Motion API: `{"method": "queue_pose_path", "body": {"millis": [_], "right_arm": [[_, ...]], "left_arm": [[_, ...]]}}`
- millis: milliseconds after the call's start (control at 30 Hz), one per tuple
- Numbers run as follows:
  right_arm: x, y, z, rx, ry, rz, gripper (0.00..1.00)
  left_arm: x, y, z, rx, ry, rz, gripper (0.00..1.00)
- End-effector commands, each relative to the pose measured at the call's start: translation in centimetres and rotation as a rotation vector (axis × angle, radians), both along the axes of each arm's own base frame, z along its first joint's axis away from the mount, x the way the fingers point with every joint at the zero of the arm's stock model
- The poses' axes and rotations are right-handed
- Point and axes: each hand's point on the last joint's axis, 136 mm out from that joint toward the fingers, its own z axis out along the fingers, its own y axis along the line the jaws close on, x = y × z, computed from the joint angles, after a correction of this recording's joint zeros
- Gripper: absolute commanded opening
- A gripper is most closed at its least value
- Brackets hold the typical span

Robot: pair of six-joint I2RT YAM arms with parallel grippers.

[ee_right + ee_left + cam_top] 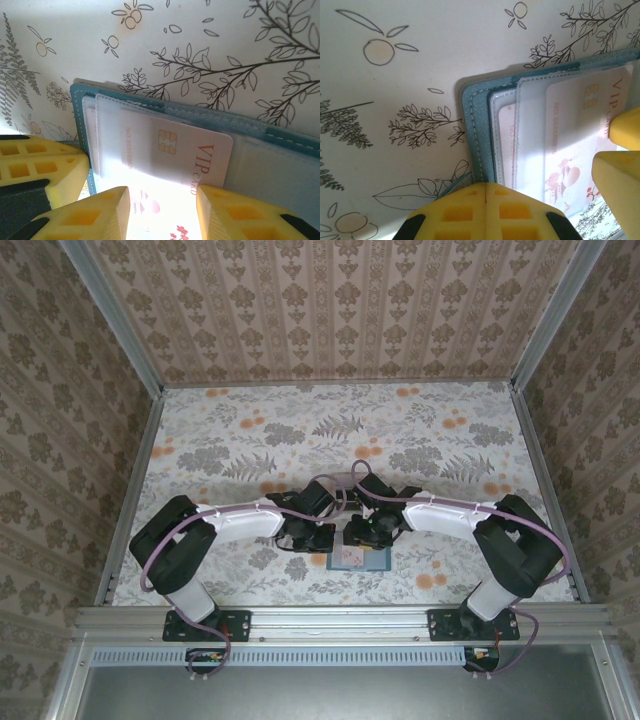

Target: Take the credit cards out of the card holder

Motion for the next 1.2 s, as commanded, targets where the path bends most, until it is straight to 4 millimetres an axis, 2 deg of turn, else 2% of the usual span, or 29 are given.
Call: {"method": "queue_pose_path", "body": {"millis": [0, 300, 567, 833, 1167], "right_arm": [[0.4, -0.4, 0.6, -0.039, -0.020, 0.013, 0.41], [0.1, -0.4, 2.0, 0.001, -0.038, -0.003, 0.41], [-0.1, -0.6, 1.4, 0.030, -0.014, -0.028, 0.40], [-0.3, -0.9, -0.2, 0.023, 0.021, -0.037, 0.39], [-0.5, -0.5, -0.8, 0.074, 0.041, -0.044, 0.36]], "left_arm": [[-0.4, 1.5, -1.3, 0.079, 0.012, -0.009, 0.00], [0.7, 0.3, 1.8, 0.020, -0.044, -0.001, 0.00], [1.1, -2.2, 3.4, -0.046, -0.058, -0.025, 0.00], [1.3, -3.5, 2.4, -0.050, -0.036, -0.045, 0.00], [0.2, -2.2, -0.6, 0.016, 0.021, -0.056, 0.00]]}}
